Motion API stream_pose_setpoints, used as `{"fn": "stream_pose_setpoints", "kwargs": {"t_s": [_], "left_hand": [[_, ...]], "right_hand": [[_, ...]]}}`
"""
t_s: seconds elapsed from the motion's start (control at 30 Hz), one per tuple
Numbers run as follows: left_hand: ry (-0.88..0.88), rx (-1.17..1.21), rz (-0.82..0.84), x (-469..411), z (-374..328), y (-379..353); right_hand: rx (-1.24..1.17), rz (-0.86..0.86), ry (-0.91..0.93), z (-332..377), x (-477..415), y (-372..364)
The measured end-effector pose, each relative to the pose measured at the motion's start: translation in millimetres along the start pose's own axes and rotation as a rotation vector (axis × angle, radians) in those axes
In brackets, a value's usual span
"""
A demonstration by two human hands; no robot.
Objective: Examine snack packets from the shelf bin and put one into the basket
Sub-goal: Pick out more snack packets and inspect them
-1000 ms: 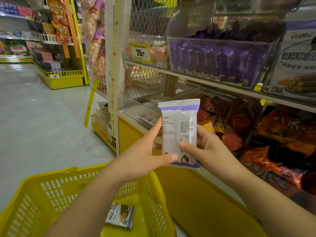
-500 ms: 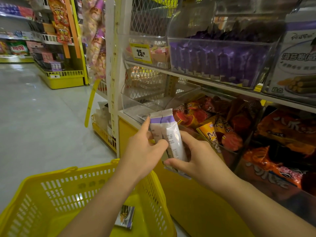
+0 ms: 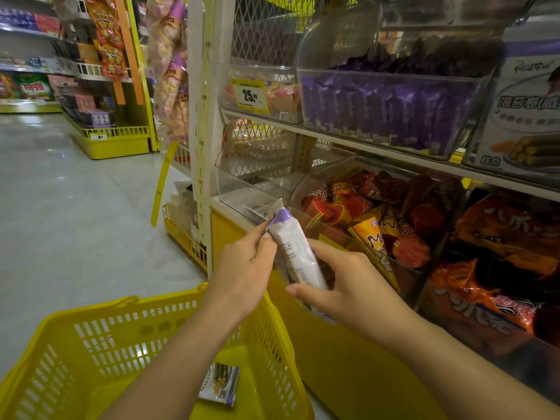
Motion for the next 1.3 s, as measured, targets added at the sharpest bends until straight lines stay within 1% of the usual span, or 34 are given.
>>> {"fn": "stream_pose_setpoints", "kwargs": {"t_s": [0.17, 0.27, 0.47, 0.6, 0.87, 0.93, 1.03, 1.1, 1.17, 1.23, 1.3], "left_hand": [[0.068, 0.091, 0.172, -5, 8, -15], [0.092, 0.124, 0.233, -3, 10, -23], [0.096, 0.165, 0.242, -3, 12, -26], [0.073, 0.17, 0.249, -2, 9, -25], [-0.023, 0.047, 0.311, 3, 2, -33], [-0.041, 0.048, 0.313, 5, 0, -36], [-0.034, 0.126, 0.336, 6, -1, -41], [0.028, 0.306, 0.375, 7, -1, -46], [0.093, 0.473, 0.426, 10, -3, -55], [0.062, 0.48, 0.475, 14, -14, -61], [0.002, 0.377, 0.483, 16, -26, -64]], "right_hand": [[-0.162, 0.006, -0.062, -10, 0, 4], [-0.204, 0.001, -0.086, -13, 0, 5], [-0.277, -0.004, -0.099, -15, 0, 7], [-0.284, -0.015, -0.106, -17, -1, 8], [-0.388, -0.019, -0.106, -22, -1, 5], [-0.406, -0.034, -0.099, -21, -3, 6], [-0.541, -0.07, -0.117, -24, -3, 8], [-0.669, -0.086, -0.149, -24, -1, 10], [-0.779, -0.052, -0.191, -22, 2, 7], [-0.817, 0.001, -0.229, -18, 7, 5], [-0.764, 0.028, -0.246, -15, 11, 11]]}}
Point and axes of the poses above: each hand's wrist, its own x-axis away from the middle knuckle, its own y-axis out of the back of the hand, z = x × y, the point moved 10 cm from there along -x, towards the middle knuckle, and after that the axes turned 1 degree about -x, right-handed, at the moved point
